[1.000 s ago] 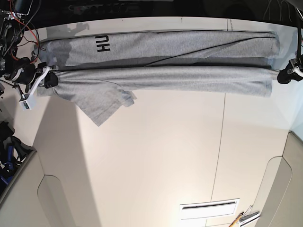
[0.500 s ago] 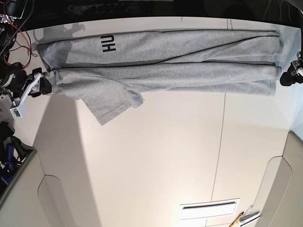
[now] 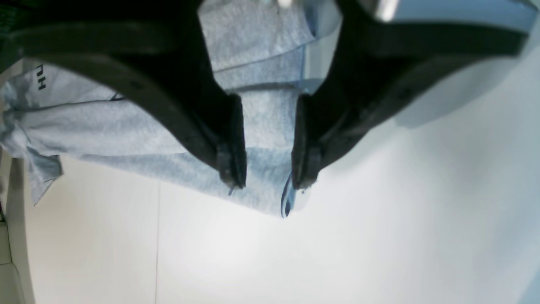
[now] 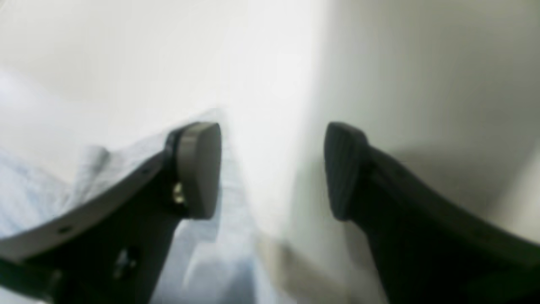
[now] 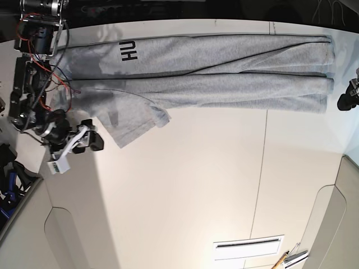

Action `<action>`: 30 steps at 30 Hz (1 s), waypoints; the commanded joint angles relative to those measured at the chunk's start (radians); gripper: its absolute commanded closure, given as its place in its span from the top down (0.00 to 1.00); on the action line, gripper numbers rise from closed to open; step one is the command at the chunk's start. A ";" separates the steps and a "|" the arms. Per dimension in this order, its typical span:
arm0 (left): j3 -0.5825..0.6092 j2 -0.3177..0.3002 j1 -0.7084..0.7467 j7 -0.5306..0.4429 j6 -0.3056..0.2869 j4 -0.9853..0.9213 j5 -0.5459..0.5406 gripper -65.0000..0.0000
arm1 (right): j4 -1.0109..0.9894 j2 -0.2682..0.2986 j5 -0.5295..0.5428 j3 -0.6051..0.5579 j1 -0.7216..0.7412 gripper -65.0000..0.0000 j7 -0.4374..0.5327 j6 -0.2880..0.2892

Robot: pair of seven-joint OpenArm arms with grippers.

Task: Fold the T-shirt properly
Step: 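Grasp the collar end with the right gripper and fold it toward the hem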

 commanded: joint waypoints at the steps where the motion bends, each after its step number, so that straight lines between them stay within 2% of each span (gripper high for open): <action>1: -0.008 -0.028 -0.005 -0.019 -0.002 0.017 -0.026 0.34 | -0.024 0.010 -0.003 -0.022 0.040 0.58 0.033 0.002; 7: -0.008 -0.027 -0.005 -0.018 -0.002 0.017 -0.026 0.34 | -0.187 -0.022 -0.069 -0.177 0.108 0.57 0.040 0.002; 8: -0.008 -0.027 -0.005 -0.018 -0.002 0.017 -0.026 0.34 | -0.189 -0.024 -0.069 -0.195 0.111 0.51 0.040 0.002; 9: -0.008 -0.027 -0.005 -0.018 -0.002 0.017 -0.026 0.34 | -0.187 -0.024 -0.066 -0.211 0.113 0.40 0.039 0.001; 11: -0.008 -0.026 -0.005 -0.018 -0.002 0.017 -0.026 0.34 | -0.182 -0.024 -0.066 -0.228 0.116 0.07 0.040 0.002; 12: -0.008 -0.025 -0.005 -0.019 -0.002 0.017 -0.026 0.34 | -0.177 -0.024 -0.065 -0.228 0.117 0.00 0.037 0.002; 18: -0.008 -0.003 -0.005 -0.022 -0.002 0.017 -0.026 0.34 | -0.099 -0.024 -0.066 -0.228 0.113 0.00 -0.016 0.002; 22: -0.008 0.009 -0.005 -0.022 -0.002 0.017 -0.026 0.34 | 0.058 -0.024 -0.064 -0.228 0.069 0.00 -0.066 0.001; 27: -0.008 0.008 -0.005 -0.022 -0.002 0.017 -0.026 0.34 | 0.364 -0.026 -0.058 -0.228 -0.087 0.00 -0.116 -0.021; 30: -0.008 0.008 -0.005 -0.022 -0.002 0.017 -0.026 0.34 | 0.531 -0.055 -0.056 -0.228 -0.219 0.00 -0.143 -0.021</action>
